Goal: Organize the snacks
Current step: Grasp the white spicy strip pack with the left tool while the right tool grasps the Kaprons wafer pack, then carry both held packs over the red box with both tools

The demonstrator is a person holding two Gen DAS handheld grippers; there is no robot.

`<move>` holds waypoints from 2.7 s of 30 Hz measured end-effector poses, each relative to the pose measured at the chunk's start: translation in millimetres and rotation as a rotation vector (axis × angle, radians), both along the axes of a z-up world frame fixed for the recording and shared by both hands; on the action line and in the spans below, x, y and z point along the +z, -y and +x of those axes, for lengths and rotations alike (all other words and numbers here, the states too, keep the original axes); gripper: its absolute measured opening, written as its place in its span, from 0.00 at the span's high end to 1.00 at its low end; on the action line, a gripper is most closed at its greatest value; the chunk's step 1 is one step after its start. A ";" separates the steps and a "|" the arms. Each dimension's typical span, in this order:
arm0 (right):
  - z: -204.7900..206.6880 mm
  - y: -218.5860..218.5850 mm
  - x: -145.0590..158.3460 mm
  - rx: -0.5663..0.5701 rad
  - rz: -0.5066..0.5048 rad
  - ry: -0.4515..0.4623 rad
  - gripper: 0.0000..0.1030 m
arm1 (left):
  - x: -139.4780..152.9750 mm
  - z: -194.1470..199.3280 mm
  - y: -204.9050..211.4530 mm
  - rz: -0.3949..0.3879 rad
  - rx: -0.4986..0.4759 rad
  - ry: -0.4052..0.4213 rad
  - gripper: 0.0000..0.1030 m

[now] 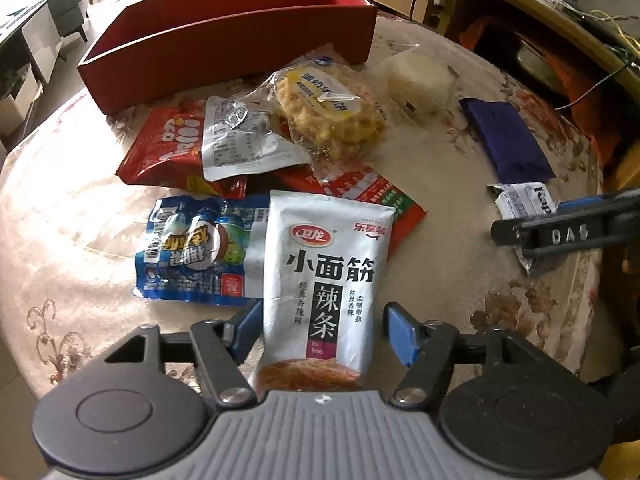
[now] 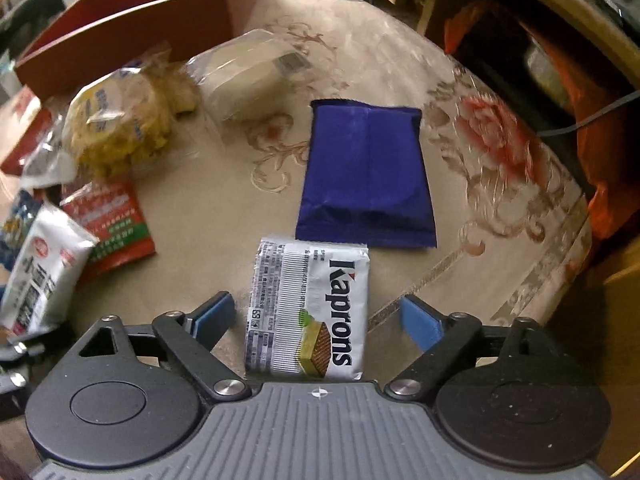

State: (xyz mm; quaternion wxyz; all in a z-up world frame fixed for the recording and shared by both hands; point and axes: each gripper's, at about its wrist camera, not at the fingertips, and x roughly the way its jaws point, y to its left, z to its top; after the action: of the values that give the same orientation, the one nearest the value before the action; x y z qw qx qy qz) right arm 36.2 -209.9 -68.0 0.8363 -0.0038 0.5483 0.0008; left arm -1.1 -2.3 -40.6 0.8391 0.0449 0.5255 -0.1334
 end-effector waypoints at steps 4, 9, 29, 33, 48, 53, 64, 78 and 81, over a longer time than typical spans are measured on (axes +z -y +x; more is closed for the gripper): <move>-1.9 -1.4 -1.0 0.015 -0.010 0.004 0.09 | 0.2 1.5 2.3 0.001 0.032 -0.003 0.31; -11.4 -4.3 4.8 0.089 -0.010 0.021 0.33 | 3.7 -2.9 2.1 0.018 0.102 -0.007 0.52; -40.4 -29.8 8.6 0.263 -0.009 0.022 0.37 | 0.2 -27.2 -8.3 -0.004 0.220 -0.016 0.46; -36.0 -30.2 4.3 0.258 0.006 0.009 0.32 | -3.4 -26.7 3.8 0.020 0.166 -0.013 0.25; -52.8 -38.3 22.1 0.298 -0.026 0.050 0.38 | 28.7 -38.1 3.9 0.043 0.234 0.025 0.58; -48.9 -38.5 36.0 0.286 -0.002 0.096 0.38 | 47.8 -28.8 4.4 0.000 0.233 0.058 0.58; -8.5 -53.5 67.4 0.273 0.054 0.180 0.38 | 76.6 26.9 -8.6 -0.056 0.274 0.138 0.58; 55.2 -65.3 90.7 0.240 0.098 0.251 0.38 | 93.3 86.8 -23.9 -0.106 0.357 0.195 0.59; 69.6 -66.7 95.0 0.230 0.104 0.264 0.38 | 97.9 104.8 -26.5 -0.116 0.376 0.206 0.59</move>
State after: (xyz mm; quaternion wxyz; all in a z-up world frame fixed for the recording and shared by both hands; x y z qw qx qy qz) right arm 105.8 -143.2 27.0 0.8945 -0.0232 0.4288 0.1243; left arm 103.6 24.2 57.4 0.8995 -0.0888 0.4278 0.0009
